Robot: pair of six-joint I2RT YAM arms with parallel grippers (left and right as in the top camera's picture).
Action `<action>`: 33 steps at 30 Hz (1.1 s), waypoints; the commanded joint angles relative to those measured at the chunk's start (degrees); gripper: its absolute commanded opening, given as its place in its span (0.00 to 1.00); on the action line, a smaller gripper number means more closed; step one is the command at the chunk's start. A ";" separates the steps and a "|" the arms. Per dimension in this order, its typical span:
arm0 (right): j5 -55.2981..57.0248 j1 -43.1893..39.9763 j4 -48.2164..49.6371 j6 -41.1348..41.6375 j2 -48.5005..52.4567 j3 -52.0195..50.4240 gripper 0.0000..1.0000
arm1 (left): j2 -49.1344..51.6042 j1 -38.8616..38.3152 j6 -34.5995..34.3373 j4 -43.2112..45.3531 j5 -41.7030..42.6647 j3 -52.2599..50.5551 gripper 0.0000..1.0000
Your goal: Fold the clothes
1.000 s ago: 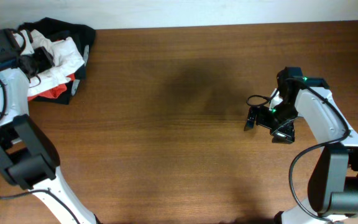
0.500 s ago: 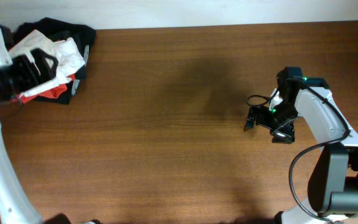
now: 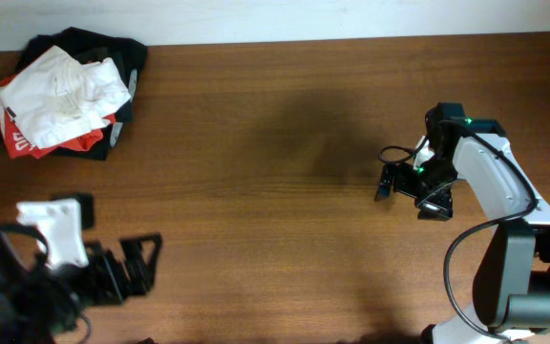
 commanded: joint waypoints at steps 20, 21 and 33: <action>0.09 -0.17 0.02 -0.52 -0.04 0.55 0.99 | -12.79 -16.72 3.76 18.93 4.55 -23.47 0.99; 0.07 -0.17 0.02 -0.52 -0.04 0.55 0.99 | -12.87 -17.79 3.76 19.63 4.57 -23.52 0.99; 0.09 -0.17 0.02 -0.52 -0.04 0.55 0.99 | -36.28 -25.35 3.82 71.87 -6.95 -55.82 0.99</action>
